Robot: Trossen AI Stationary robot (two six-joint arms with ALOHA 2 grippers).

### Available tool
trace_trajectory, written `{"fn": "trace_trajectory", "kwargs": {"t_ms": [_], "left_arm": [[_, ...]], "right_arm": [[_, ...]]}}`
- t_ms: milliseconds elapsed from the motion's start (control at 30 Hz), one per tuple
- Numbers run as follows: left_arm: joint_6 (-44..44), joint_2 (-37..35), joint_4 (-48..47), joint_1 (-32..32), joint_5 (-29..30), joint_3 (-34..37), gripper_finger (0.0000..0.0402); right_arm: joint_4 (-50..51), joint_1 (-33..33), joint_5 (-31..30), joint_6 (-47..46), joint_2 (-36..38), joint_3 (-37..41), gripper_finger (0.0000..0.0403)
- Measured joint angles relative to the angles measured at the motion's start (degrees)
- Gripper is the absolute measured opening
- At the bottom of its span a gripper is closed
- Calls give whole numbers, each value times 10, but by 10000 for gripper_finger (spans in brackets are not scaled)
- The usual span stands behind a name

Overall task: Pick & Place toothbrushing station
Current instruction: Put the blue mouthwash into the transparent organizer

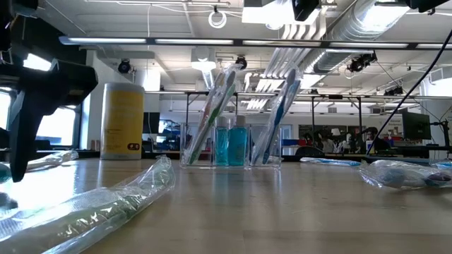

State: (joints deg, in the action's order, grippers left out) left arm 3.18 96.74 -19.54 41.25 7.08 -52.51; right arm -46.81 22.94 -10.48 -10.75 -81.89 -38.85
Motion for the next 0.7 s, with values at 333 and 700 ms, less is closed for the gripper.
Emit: {"fn": "trace_trajectory", "kwargs": {"t_ms": [333,700], "left_arm": [[-4,6,13,0,-2,0,295],[12,9,20,0,1,-1,143]], "right_arm": [[-2,0,0,-15,0,0,216],[-1,8,1,-28,0,0,216]]}}
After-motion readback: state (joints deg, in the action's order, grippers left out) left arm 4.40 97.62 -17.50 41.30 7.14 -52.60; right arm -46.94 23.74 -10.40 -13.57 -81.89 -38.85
